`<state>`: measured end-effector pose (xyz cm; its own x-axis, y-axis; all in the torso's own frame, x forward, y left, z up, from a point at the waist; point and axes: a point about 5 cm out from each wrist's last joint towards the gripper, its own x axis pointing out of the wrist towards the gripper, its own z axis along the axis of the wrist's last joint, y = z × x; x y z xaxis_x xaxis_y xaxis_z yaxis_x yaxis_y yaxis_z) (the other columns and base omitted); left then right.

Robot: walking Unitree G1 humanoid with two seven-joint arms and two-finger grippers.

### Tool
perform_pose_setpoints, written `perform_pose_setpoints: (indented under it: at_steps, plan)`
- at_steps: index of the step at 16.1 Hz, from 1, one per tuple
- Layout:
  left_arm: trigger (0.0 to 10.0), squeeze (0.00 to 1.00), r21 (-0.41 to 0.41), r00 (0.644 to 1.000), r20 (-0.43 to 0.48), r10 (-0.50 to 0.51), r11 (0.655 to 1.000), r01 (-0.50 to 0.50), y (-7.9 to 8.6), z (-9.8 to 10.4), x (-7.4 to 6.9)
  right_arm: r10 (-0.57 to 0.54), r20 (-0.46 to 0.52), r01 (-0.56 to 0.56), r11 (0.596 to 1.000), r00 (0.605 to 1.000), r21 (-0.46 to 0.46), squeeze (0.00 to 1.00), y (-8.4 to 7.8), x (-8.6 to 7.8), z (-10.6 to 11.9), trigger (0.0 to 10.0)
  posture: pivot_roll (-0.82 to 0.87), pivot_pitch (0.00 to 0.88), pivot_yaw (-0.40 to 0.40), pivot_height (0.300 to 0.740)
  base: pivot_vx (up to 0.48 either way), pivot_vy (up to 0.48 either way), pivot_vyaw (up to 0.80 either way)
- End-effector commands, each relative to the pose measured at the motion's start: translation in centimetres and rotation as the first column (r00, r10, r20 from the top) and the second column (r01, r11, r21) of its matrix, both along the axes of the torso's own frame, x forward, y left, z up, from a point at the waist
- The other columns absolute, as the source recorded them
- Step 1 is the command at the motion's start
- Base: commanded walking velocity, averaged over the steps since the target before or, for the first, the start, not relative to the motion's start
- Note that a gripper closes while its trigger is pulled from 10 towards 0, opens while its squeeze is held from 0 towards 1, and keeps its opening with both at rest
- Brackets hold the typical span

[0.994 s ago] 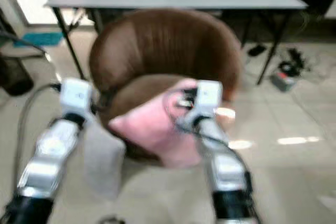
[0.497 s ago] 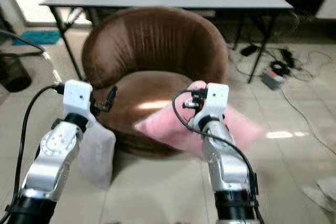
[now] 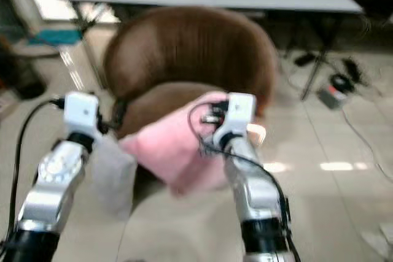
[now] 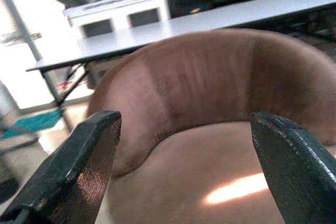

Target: Move the pillow to the sofa from floor

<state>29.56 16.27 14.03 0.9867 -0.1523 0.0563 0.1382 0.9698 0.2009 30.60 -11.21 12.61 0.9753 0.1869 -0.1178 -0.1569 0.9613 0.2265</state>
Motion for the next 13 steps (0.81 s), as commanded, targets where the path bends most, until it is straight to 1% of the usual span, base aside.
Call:
perform_pose_setpoints:
  at_steps: [1, 5, 13]
  plan:
    - [10.0, 0.0, -0.008, 1.0, 0.002, -0.03, 1.0, 0.03, -0.99, 0.02, -0.01, -0.049, 0.036, 0.05, 0.999, 0.998, -0.013, 0.0, -1.41, 0.26, 0.67, 10.0, 0.04, 0.0, 0.005, 0.74, 0.326, 0.0, 0.0]
    - [10.0, 0.0, -0.012, 0.999, 0.004, -0.035, 0.999, 0.035, -1.15, 0.02, 0.01, -0.067, 0.032, 0.067, 0.998, 0.997, -0.01, 0.0, -1.62, 0.43, 0.6, 10.0, 0.04, 0.0, 0.001, 0.74, 0.339, 0.0, 0.0]
    - [10.0, 0.0, -0.002, 0.999, 0.002, -0.04, 0.999, 0.04, -0.98, -0.13, -0.11, -0.066, 0.021, 0.066, 0.998, 0.998, -0.003, 0.0, -1.25, 0.62, 0.24, 10.0, 0.05, 0.0, 0.002, 0.74, 0.344, 0.0, 0.0]
